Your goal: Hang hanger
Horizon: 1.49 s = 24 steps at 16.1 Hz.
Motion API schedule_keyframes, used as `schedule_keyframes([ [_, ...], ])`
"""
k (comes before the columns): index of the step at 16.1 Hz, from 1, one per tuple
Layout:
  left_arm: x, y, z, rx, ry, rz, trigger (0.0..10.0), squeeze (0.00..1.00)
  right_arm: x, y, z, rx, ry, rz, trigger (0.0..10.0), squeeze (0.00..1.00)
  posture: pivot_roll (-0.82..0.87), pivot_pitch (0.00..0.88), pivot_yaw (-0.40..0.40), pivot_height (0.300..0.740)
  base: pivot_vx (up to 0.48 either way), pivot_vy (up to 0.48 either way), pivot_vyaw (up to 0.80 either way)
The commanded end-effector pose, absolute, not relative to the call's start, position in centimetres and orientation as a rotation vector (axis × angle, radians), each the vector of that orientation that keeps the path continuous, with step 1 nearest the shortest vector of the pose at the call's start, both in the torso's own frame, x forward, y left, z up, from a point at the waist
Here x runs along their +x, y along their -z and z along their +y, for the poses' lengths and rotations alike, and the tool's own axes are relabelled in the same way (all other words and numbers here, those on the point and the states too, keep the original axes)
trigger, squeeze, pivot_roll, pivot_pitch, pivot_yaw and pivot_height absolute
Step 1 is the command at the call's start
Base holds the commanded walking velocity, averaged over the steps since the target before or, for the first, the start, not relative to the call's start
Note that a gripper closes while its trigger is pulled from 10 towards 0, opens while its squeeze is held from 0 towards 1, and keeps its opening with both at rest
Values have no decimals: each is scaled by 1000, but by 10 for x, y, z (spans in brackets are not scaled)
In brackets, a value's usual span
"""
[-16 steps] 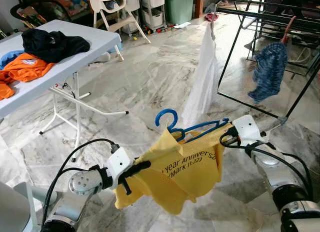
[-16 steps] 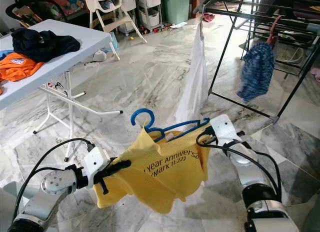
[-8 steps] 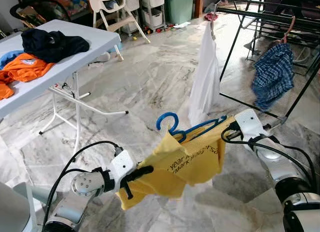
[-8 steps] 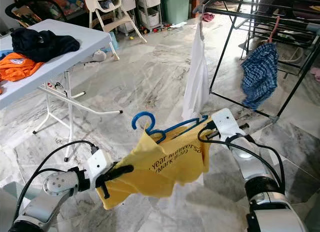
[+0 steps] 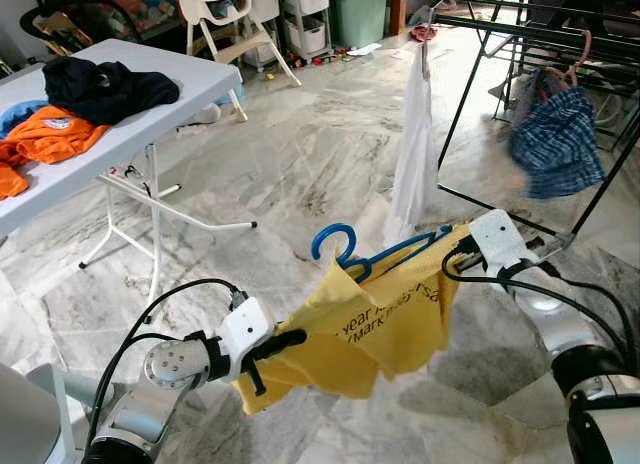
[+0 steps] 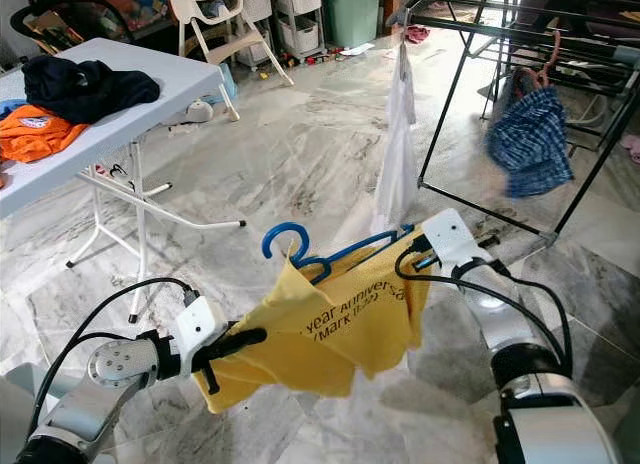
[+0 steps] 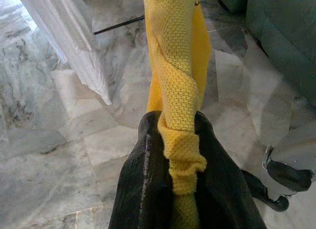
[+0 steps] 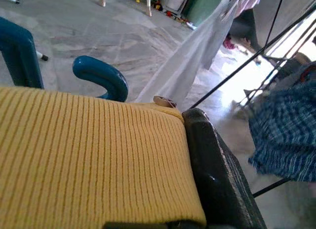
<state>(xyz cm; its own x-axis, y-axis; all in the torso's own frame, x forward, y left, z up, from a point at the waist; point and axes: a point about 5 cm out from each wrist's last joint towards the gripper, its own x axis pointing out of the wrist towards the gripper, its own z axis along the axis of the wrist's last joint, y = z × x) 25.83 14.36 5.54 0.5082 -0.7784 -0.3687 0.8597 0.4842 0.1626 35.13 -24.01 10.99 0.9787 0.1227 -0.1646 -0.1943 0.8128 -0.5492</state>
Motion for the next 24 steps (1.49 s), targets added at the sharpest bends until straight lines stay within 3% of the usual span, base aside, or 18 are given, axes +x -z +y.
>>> schedule_keyframes([
  [1, 251, -46, 167, 364, 979, 341, 0, 0, 361, -145, -264, -620, -16, 32, 0, 0, -140, 46, 115, 740, 0, 0, 0],
  [7, 244, -44, 174, 399, 1000, 361, 0, 0, 366, -156, -262, -668, -6, -15, 0, 0, -125, 48, 112, 740, 0, 0, 0],
  [10, 254, -40, 177, 439, 890, 359, 0, 0, 368, -156, -248, -589, -43, -55, 0, 0, -125, 44, 109, 740, 0, 0, 0],
  [14, 246, -23, 172, 463, 892, 431, 0, 0, 362, -146, -232, -546, -56, -97, 0, 0, -133, 41, 109, 740, 0, 0, 0],
  [18, 247, -21, 172, 476, 898, 449, 0, 0, 360, -148, -246, -601, -13, -91, 0, 0, -141, 40, 111, 740, 0, 0, 0],
  [24, 273, -50, 173, 391, 703, 219, 0, 0, 356, -137, -257, -650, 25, -28, 0, 0, -127, 34, 107, 740, 0, 0, 0],
])
